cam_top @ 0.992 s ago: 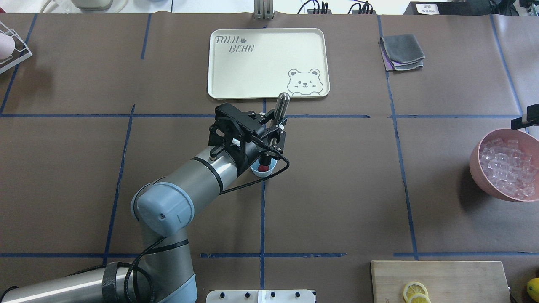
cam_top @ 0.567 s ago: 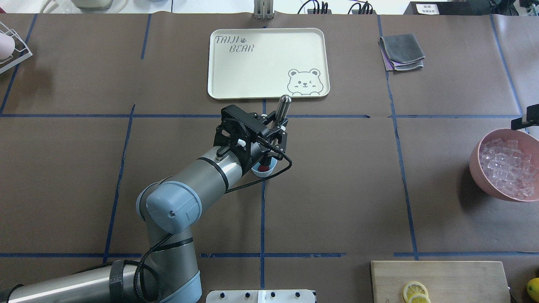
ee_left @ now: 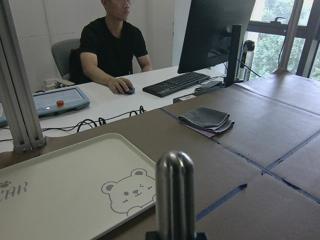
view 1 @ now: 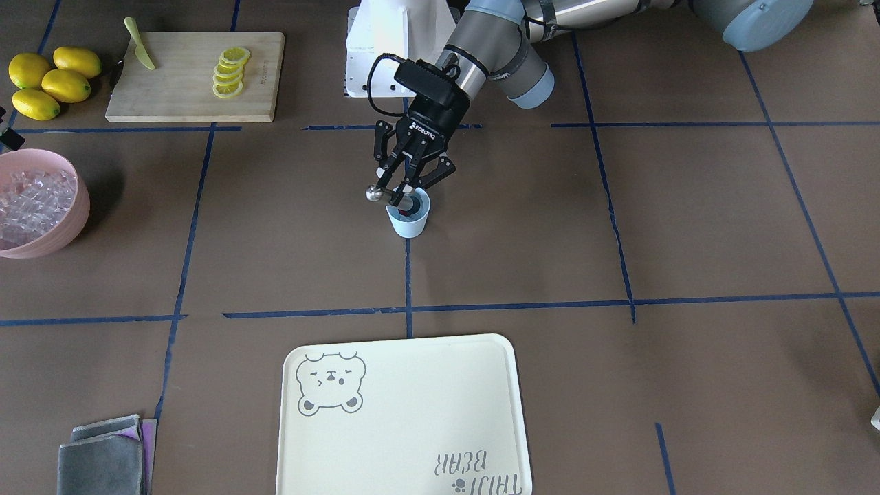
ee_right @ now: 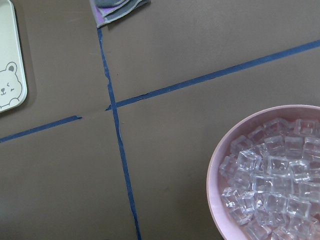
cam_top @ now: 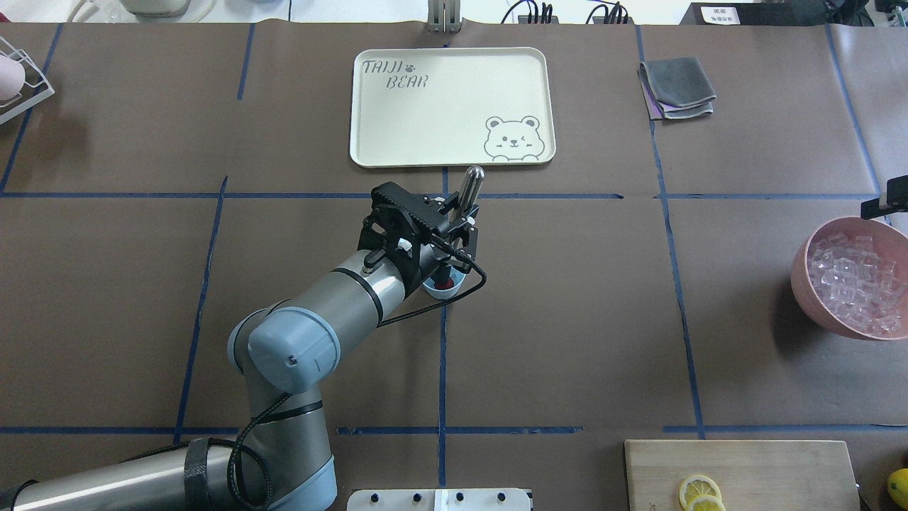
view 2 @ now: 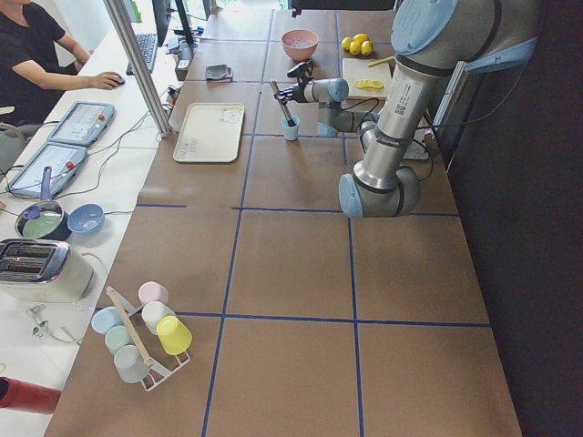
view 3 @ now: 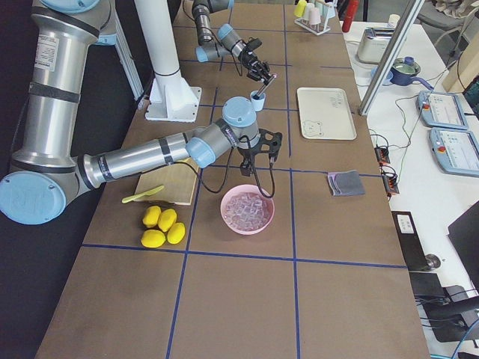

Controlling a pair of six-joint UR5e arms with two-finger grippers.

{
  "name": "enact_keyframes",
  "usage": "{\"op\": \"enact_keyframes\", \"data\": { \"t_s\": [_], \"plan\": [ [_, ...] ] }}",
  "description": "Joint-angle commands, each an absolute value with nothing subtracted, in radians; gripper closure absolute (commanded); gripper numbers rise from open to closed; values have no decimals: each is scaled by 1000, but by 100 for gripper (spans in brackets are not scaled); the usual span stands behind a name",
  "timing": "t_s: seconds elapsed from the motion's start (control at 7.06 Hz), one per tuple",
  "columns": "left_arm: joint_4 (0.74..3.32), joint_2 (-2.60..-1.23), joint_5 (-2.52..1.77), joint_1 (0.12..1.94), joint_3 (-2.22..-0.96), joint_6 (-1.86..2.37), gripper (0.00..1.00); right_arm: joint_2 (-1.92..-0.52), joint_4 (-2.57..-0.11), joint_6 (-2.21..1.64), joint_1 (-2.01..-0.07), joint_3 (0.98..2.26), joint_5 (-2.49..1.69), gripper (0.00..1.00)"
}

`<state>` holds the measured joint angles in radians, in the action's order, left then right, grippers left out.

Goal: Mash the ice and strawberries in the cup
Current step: 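Press the muddler down onto the ice and strawberry with the left gripper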

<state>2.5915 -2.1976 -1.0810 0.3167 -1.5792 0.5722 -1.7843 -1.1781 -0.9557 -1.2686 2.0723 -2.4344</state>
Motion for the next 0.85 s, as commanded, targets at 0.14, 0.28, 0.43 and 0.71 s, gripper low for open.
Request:
{"op": "enact_keyframes", "data": {
  "t_s": [0.14,0.28,0.43,0.71],
  "plan": [
    [2592,-2197,-1081,310,-1578,572,100,-1786,-1178,-956,-1269,2071,-2434,0],
    [2600,-2197,-1081,310,-1580,574,100,-1784,-1178,-956,-1269,2071,-2434,0],
    [2649,-2195,-1080,310,-1580,572,100,-1783,-1178,-956,-1269,2069,-2434,0],
    [2781,-2165,-1080,310,-1583,572,100,-1782,-1178,-956,-1269,2071,-2434,0]
  ]
}}
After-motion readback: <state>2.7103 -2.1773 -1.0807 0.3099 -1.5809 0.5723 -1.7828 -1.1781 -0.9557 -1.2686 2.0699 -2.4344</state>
